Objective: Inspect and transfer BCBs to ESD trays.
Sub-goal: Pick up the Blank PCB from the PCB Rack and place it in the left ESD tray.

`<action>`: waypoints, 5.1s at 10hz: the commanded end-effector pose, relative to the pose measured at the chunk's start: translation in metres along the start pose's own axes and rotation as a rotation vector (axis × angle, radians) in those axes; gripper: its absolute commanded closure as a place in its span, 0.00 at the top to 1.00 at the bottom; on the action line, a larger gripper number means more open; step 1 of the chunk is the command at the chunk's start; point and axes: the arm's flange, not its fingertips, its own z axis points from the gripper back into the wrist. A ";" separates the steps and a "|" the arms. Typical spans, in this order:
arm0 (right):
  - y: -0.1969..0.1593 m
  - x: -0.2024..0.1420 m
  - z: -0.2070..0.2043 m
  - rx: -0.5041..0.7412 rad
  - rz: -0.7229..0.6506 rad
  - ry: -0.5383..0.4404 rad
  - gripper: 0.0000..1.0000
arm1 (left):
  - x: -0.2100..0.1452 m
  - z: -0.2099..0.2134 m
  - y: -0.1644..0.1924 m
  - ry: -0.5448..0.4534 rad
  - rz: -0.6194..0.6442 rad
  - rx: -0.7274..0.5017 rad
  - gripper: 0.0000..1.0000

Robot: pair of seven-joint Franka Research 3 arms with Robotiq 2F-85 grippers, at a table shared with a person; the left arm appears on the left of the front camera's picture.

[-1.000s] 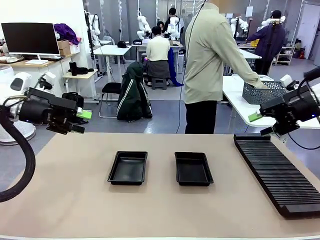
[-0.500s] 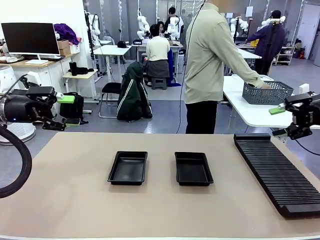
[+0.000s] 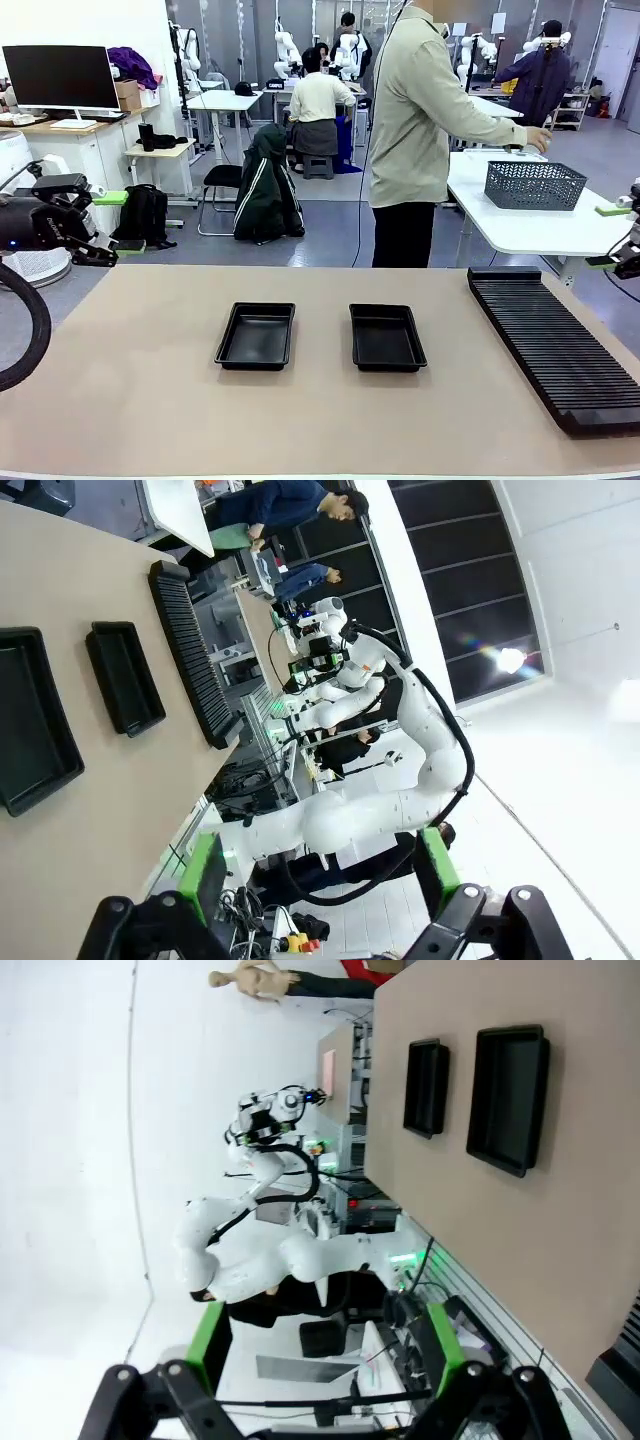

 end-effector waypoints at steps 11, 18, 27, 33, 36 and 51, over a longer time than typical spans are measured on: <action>-0.023 0.002 0.041 0.173 0.126 0.005 1.00 | -0.007 0.034 0.019 0.018 -0.042 0.024 1.00; -0.026 -0.007 0.025 0.081 0.094 -0.034 1.00 | -0.011 0.022 0.024 0.025 0.009 0.089 1.00; -0.028 -0.018 0.011 0.025 0.124 -0.130 1.00 | -0.006 0.028 0.016 -0.013 0.097 0.079 1.00; -0.028 -0.012 0.012 0.063 0.054 -0.135 1.00 | -0.008 0.029 0.022 0.002 0.098 0.038 1.00; -0.028 -0.013 0.009 0.096 -0.033 -0.171 1.00 | -0.006 0.037 0.028 -0.011 0.138 0.008 1.00; -0.032 -0.012 0.011 0.074 -0.011 -0.134 1.00 | -0.008 0.034 0.031 -0.002 0.132 0.029 1.00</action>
